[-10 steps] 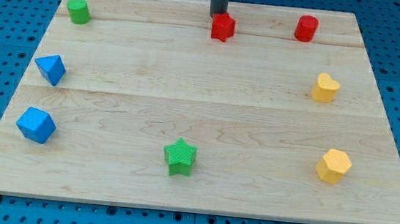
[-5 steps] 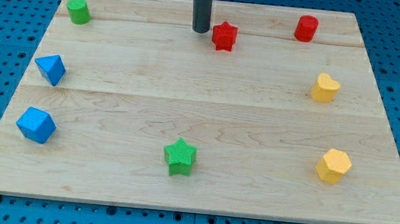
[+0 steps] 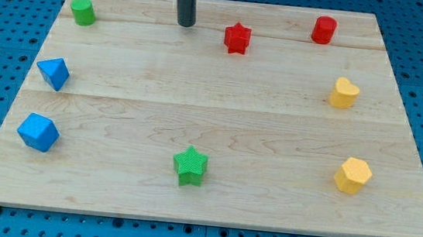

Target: Move the red star to the top center

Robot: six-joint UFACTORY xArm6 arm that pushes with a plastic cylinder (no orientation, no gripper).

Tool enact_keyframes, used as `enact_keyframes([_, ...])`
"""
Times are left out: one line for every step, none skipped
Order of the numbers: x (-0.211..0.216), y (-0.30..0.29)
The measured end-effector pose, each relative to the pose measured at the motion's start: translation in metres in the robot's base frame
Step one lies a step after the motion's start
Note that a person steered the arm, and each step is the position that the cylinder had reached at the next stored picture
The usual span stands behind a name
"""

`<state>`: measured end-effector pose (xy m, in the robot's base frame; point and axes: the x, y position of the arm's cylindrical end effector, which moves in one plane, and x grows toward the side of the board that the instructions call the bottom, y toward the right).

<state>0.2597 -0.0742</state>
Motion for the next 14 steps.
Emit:
enact_keyframes([0.000,-0.037])
enact_keyframes([0.018,-0.047])
enact_keyframes([0.042,-0.004])
enact_keyframes([0.043,0.032])
enact_keyframes([0.063,0.087])
enact_keyframes([0.084,0.112])
enact_keyframes([0.064,0.104])
enact_keyframes([0.025,0.086])
enact_keyframes([0.025,0.096])
enact_keyframes([0.015,0.096])
enact_keyframes([0.013,0.096])
enact_keyframes([0.013,0.096])
enact_keyframes([0.012,0.099])
enact_keyframes([0.012,0.099])
